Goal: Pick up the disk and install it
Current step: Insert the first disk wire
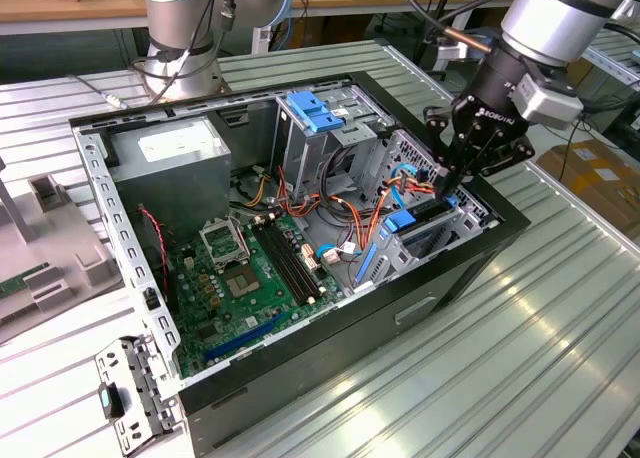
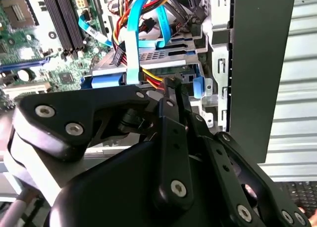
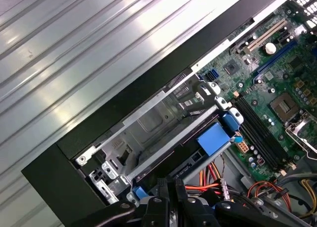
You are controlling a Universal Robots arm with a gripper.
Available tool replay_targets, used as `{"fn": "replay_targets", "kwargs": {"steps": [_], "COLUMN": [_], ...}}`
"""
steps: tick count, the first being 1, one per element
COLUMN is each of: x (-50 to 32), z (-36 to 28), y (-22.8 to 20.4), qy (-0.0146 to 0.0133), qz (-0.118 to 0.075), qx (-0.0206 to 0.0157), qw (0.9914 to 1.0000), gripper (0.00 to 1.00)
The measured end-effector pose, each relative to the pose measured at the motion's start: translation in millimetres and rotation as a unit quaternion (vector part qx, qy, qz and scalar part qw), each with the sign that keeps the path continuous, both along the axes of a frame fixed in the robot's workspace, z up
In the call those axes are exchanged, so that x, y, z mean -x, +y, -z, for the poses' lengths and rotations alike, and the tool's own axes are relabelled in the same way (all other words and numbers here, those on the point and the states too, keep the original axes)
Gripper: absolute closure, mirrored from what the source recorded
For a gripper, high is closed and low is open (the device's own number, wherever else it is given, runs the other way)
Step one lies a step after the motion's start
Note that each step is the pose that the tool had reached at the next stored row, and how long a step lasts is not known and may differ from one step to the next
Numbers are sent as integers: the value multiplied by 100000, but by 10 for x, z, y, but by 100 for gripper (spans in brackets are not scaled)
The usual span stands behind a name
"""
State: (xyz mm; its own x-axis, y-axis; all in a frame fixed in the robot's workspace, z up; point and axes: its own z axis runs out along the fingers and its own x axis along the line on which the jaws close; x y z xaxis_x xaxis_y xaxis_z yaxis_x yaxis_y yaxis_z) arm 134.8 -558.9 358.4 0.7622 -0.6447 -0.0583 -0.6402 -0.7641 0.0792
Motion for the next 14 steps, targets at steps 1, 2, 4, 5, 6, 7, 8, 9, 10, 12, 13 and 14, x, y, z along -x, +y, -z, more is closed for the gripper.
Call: {"fn": "replay_targets", "kwargs": {"steps": [1, 2, 4, 5, 6, 7, 8, 9, 10, 12, 13, 14], "x": [0, 0, 0, 0, 0, 0, 0, 0, 0, 0, 0, 0], "z": [0, 1, 1, 1, 1, 2, 3, 4, 3, 4, 5, 5], "y": [0, 0, 0, 0, 0, 0, 0, 0, 0, 0, 0, 0], "qy": [-1, 1, -3, -3, -2, -3, -4, -1, -4, -3, -2, -2], "qz": [765, 1248, 2157, 2613, 2956, 3589, 3909, 4248, 4539, 5046, 5255, 5476], "qx": [20, 47, 181, 242, 279, 346, 358, 380, 411, 497, 514, 529], "qw": [99997, 99992, 99977, 99966, 99956, 99935, 99923, 99909, 99896, 99871, 99861, 99849], "gripper": [84, 84, 84, 84, 84, 84, 84, 84, 84, 84, 84, 84]}}
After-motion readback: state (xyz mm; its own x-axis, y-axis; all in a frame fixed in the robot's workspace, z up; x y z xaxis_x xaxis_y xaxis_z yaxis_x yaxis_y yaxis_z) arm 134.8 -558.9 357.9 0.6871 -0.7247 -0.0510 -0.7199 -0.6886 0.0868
